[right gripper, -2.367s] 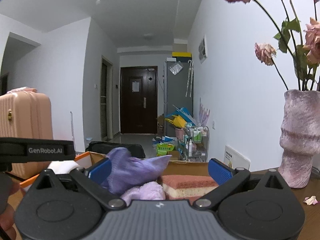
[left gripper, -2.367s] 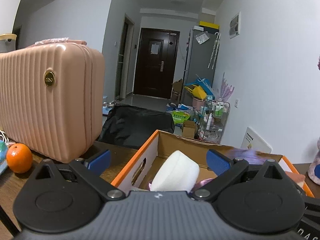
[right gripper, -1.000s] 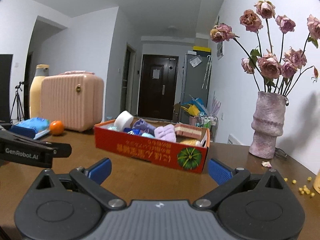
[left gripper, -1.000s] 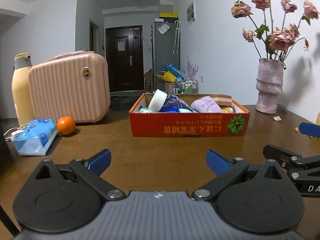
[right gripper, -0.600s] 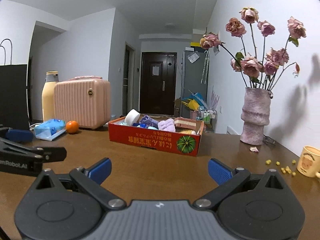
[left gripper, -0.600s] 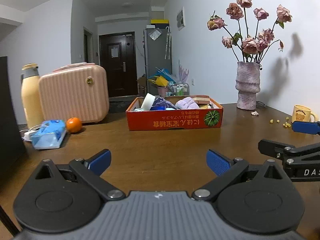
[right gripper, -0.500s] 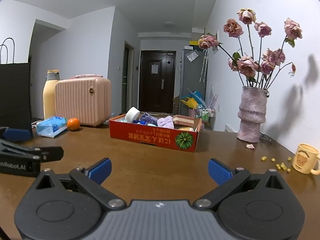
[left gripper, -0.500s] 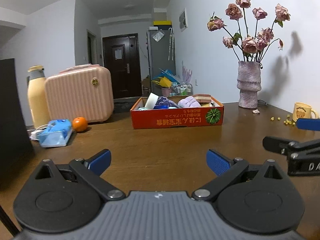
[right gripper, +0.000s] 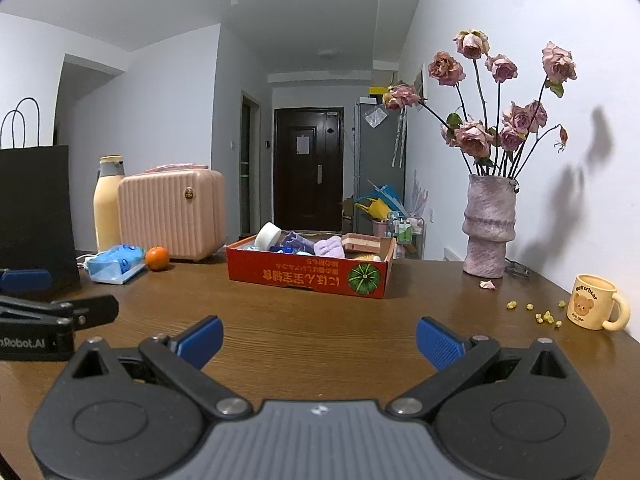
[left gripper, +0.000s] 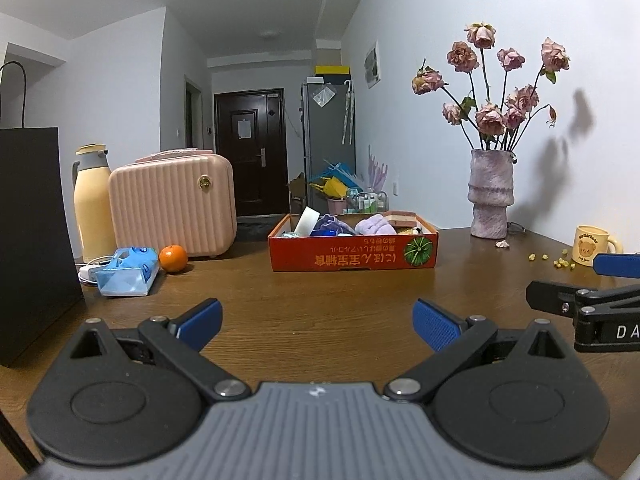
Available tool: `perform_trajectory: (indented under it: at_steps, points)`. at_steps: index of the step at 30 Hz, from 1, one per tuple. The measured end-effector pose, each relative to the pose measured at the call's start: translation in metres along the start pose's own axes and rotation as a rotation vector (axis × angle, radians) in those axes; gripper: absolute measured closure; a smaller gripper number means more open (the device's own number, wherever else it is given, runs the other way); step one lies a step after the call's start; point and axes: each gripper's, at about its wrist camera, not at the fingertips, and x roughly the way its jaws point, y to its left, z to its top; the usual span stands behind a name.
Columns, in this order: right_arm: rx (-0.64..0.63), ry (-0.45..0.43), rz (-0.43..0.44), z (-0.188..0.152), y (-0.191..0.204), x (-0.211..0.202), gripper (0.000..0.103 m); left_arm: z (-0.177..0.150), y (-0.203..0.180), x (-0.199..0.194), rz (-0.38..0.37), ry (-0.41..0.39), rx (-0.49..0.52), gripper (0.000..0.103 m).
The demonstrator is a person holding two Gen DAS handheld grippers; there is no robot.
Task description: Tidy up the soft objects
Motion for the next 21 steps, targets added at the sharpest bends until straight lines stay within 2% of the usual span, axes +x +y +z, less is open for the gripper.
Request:
perform_trajectory:
  at_steps: [21]
  points:
    - [0.001, -0.011, -0.003, 0.0017, -0.0006, -0.0023, 0.000, -0.0016, -0.0006, -0.0004, -0.004, 0.000, 0.003, 0.000]
